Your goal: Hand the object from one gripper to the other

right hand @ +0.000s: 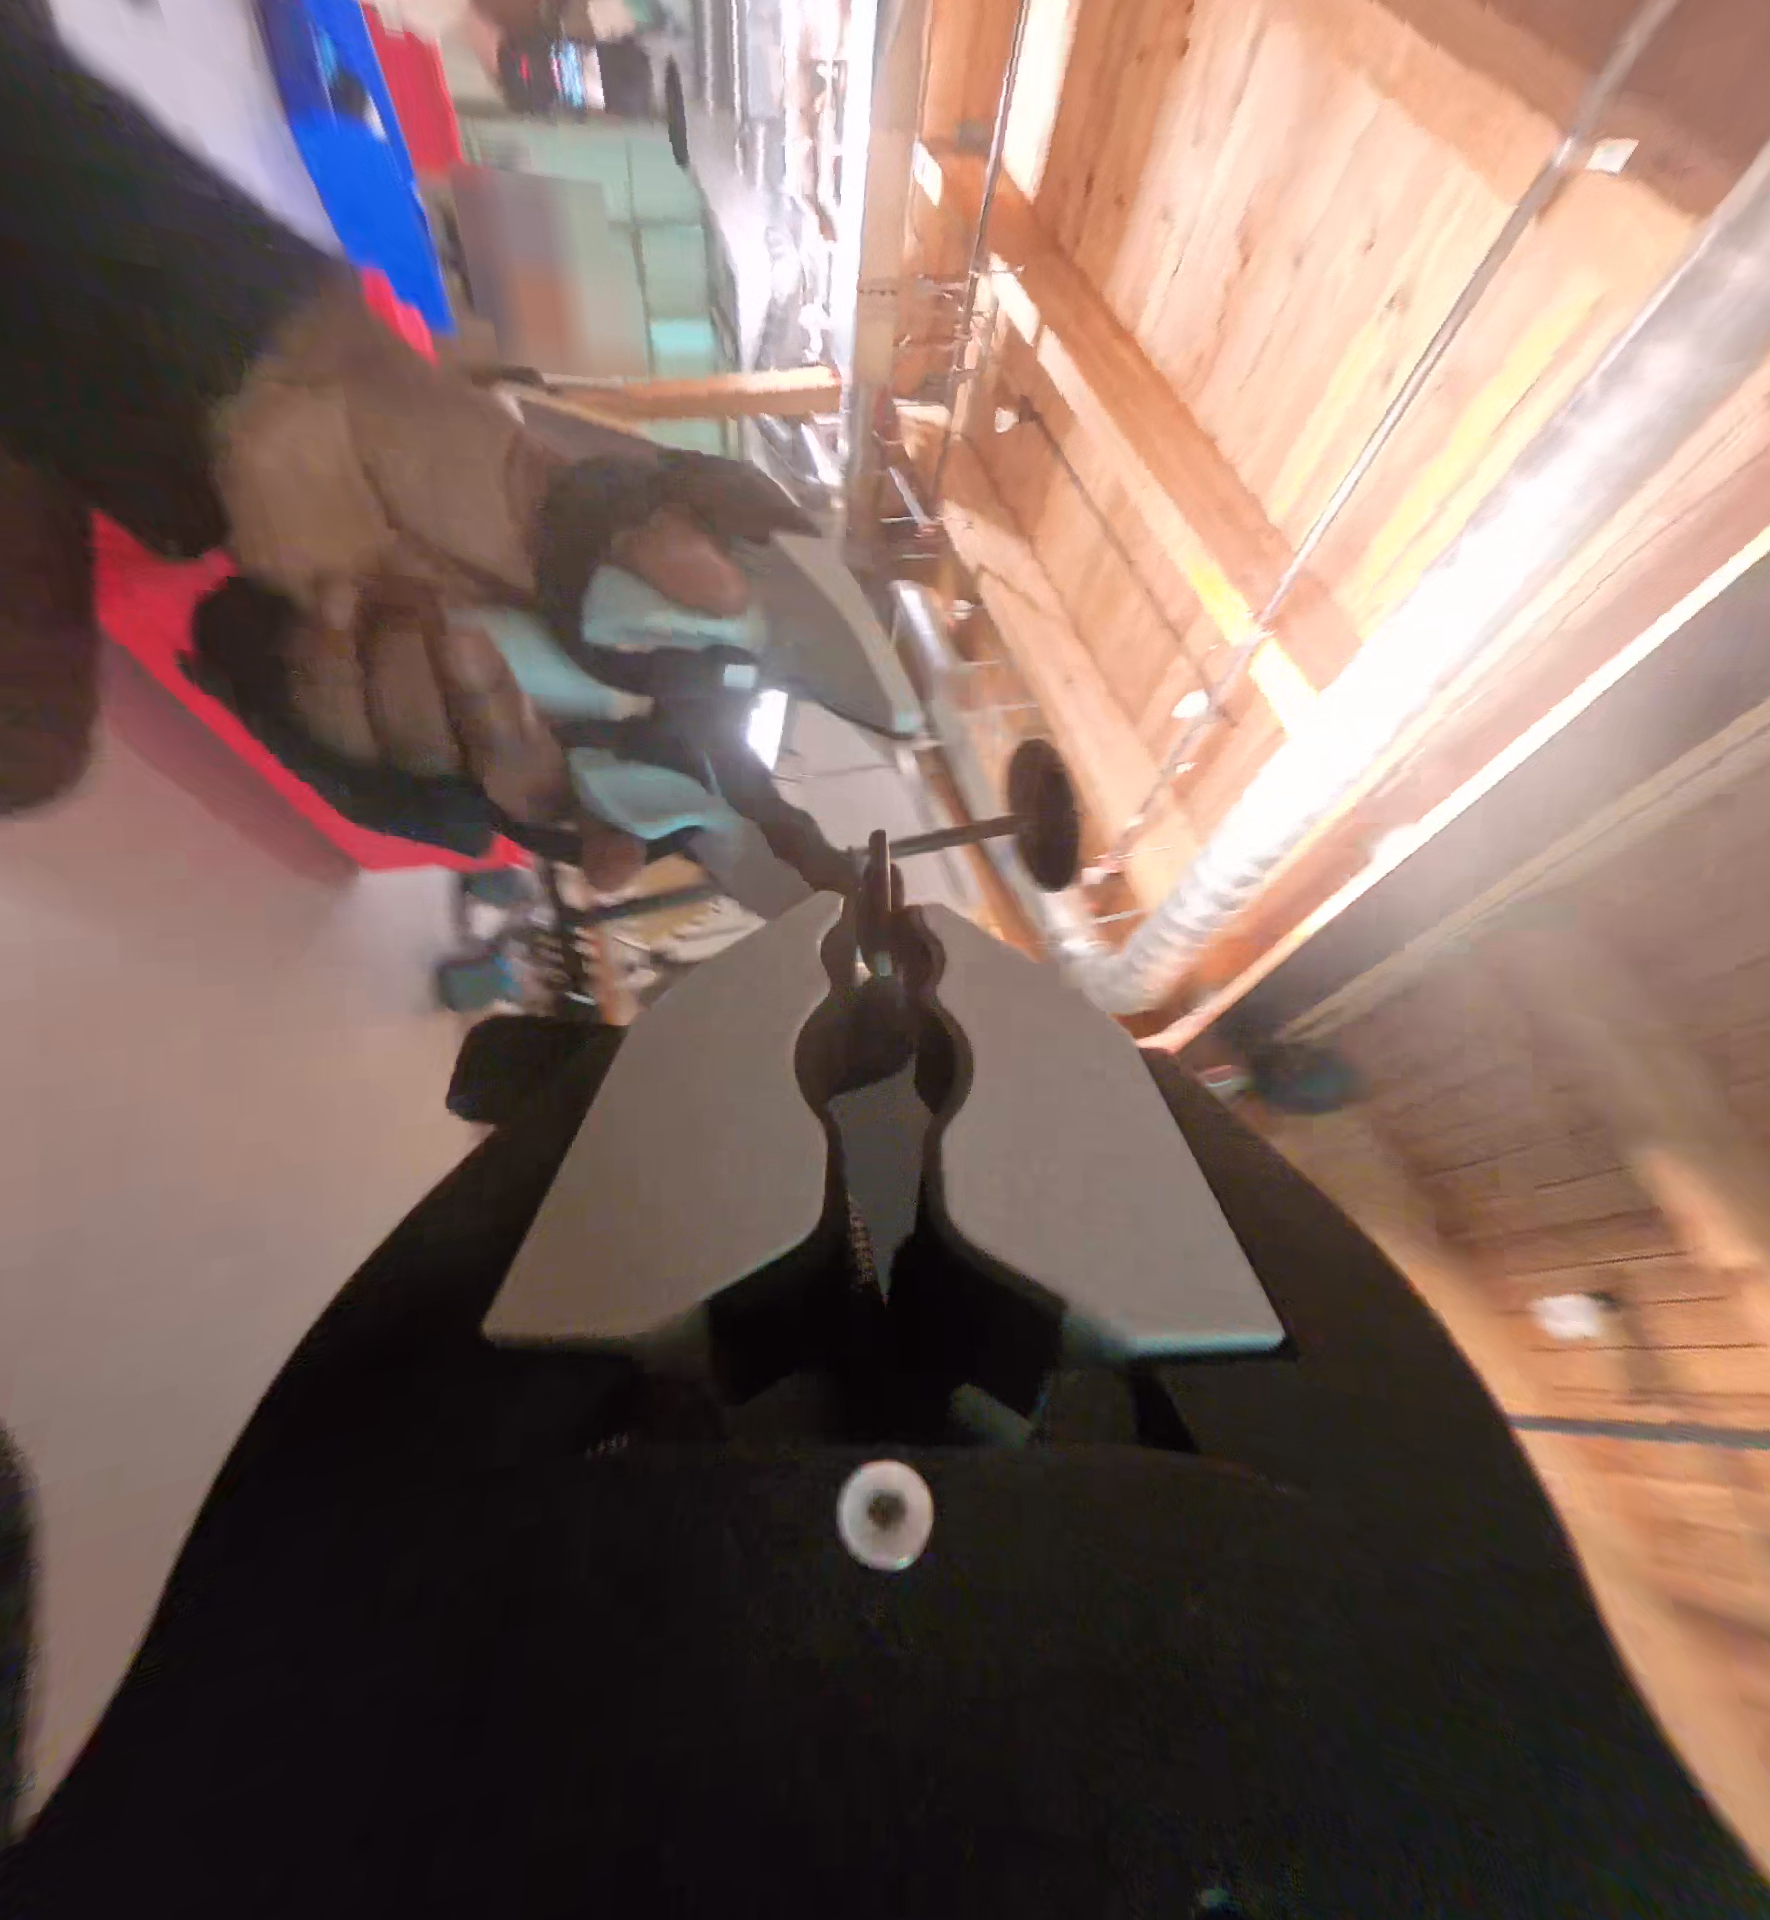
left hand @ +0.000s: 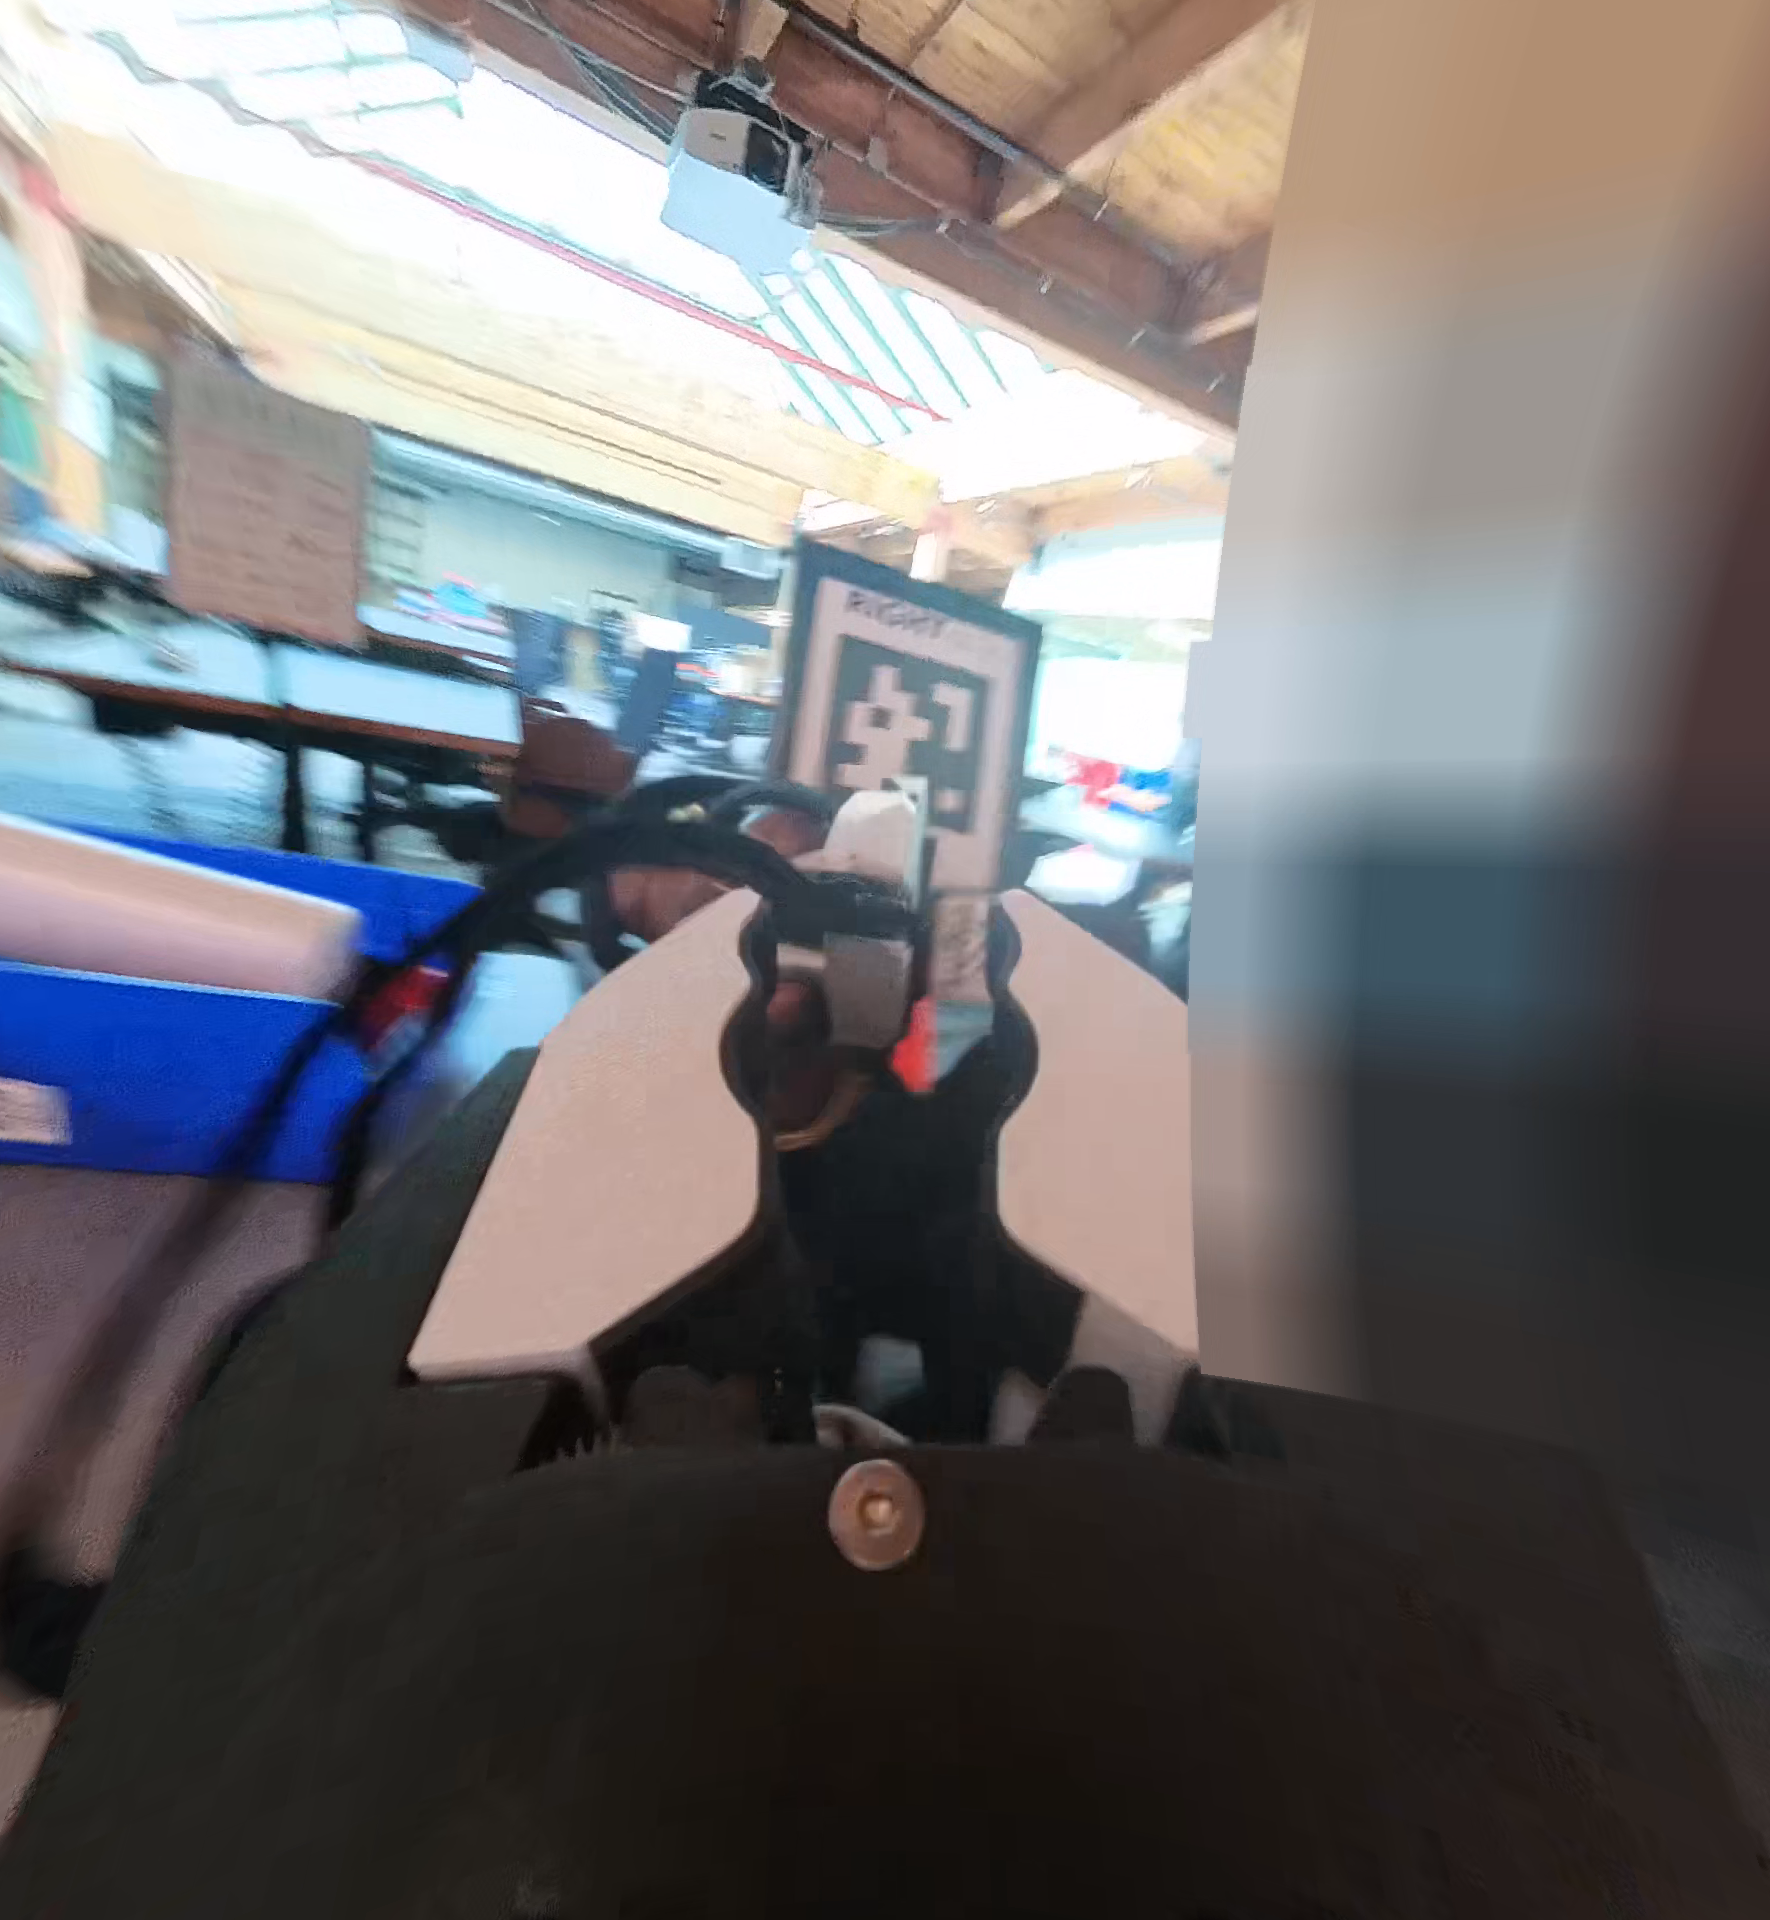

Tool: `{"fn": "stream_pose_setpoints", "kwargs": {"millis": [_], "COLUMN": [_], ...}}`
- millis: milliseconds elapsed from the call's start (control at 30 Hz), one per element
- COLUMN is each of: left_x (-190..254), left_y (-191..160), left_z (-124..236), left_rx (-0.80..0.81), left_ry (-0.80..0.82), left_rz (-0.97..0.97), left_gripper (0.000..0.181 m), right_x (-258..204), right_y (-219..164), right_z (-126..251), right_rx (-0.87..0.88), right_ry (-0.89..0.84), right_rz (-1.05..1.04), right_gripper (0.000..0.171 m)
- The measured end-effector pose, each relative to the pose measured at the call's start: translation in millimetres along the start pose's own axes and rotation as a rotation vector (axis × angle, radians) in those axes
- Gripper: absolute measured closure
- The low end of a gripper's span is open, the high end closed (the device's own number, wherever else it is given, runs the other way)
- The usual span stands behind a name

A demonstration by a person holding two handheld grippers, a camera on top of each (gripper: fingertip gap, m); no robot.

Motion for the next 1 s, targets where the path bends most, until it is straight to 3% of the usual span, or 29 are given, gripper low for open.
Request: {"fn": "stream_pose_setpoints", "kwargs": {"millis": [33, 167, 267, 333, 400, 533, 633, 833, 867, 933, 1000], "left_x": [1.4, 13.5, 17.9, 14.9, 10.0, 7.2, 4.9, 4.3, 3.9, 4.4, 3.3], "left_y": [2.3, -0.6, -7.6, -12.9, -15.6, -10.4, -4.0, 1.0, 0.7, 0.1, 0.7], "left_z": [3.2, 5.0, -3.5, -8.4, -9.5, -8.7, -3.8, -1.3, -2.0, -3.5, -2.6], "left_rx": [-0.018, -0.174, -0.275, -0.312, -0.330, -0.244, -0.113, -0.021, -0.016, -0.001, 0.013], "left_ry": [0.072, 0.348, 0.400, 0.397, 0.407, 0.372, 0.346, 0.342, 0.344, 0.322, 0.322], "left_rz": [-0.137, -0.743, -0.889, -0.866, -0.826, -0.615, -0.498, -0.427, -0.423, -0.402, -0.373], "left_gripper": [0.143, 0.139, 0.145, 0.154, 0.174, 0.177, 0.178, 0.177, 0.177, 0.177, 0.173], "right_x": [3.4, 12.9, 13.9, 12.3, 12.8, 16.3, 16.7, -6.8, -10.5, -14.3, -12.4], "right_y": [-2.2, -10.9, -16.3, -17.5, -18.5, -25.8, -34.7, -35.9, -34.9, -34.8, -36.2], "right_z": [-0.1, 1.1, 1.2, 0.6, 0.4, -2.5, -4.6, -18.1, -20.5, -23.4, -22.8], "right_rx": [0.002, 0.053, 0.087, 0.112, 0.135, 0.148, 0.165, 0.154, 0.147, 0.130, 0.119], "right_ry": [0.035, 0.198, 0.322, 0.386, 0.413, 0.379, 0.344, 0.552, 0.569, 0.556, 0.551], "right_rz": [-0.106, -0.528, -0.771, -0.883, -0.961, -1.124, -1.260, -1.523, -1.534, -1.525, -1.535], "right_gripper": [0.164, 0.164, 0.163, 0.162, 0.163, 0.161, 0.145, 0.137, 0.140, 0.164, 0.165]}}
Point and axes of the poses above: each gripper's, where its closed fingertips meet, z back along the fingers, y out of its top, x = y × z across the jaws, the point moved 7 cm from there along z, back along the fingers, and after that the axes turned 3 degrees about -z, right-handed, at the moved point
